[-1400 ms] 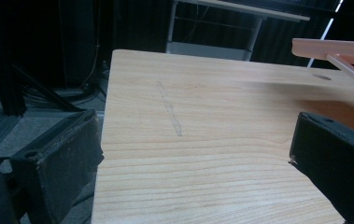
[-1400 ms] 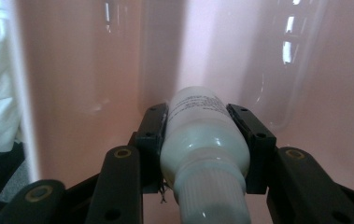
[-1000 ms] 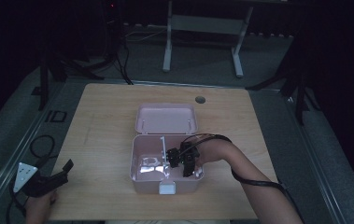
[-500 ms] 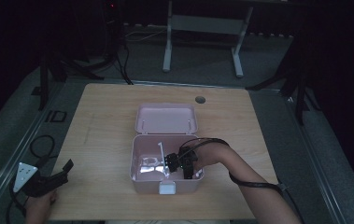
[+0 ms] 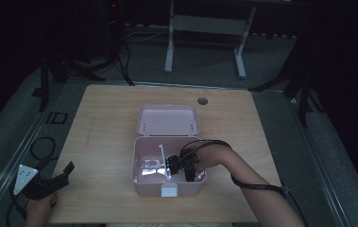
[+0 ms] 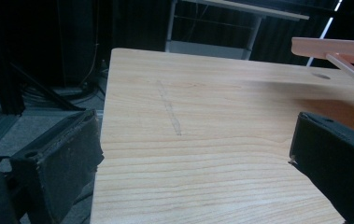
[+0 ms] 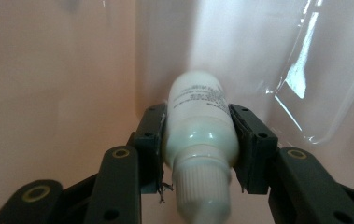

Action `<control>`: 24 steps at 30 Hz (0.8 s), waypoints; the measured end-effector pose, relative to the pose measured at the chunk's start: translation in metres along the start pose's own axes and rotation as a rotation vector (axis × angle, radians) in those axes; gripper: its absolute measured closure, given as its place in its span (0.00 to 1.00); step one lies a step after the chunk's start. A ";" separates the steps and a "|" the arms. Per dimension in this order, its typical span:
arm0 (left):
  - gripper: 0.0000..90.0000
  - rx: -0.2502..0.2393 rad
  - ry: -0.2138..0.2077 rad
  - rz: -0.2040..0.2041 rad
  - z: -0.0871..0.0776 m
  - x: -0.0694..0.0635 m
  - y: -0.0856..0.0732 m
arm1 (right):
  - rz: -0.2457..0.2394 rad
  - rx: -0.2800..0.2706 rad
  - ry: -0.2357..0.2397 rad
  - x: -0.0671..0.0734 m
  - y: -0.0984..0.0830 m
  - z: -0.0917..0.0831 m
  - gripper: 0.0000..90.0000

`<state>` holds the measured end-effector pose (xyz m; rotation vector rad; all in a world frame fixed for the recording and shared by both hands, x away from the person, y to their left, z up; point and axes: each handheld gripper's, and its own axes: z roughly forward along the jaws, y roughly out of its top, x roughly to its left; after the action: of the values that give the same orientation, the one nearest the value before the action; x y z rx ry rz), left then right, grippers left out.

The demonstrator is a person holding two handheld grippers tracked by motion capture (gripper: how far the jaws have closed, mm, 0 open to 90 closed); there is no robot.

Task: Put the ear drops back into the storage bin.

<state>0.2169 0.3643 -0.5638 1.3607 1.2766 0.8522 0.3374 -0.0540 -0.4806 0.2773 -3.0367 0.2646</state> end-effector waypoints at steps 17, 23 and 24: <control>0.03 0.001 0.000 0.000 0.000 0.000 0.000 | 0.015 0.001 -0.002 -0.004 -0.001 -0.007 0.63; 0.03 0.003 0.000 0.001 0.000 0.000 0.000 | 0.036 -0.039 -0.034 -0.005 -0.008 -0.026 0.58; 0.03 0.002 0.000 0.001 0.000 0.000 0.000 | 0.036 -0.039 -0.034 -0.005 -0.008 -0.026 0.58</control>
<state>0.2170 0.3643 -0.5638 1.3633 1.2770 0.8519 0.3452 -0.0567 -0.4537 0.2269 -3.0792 0.2049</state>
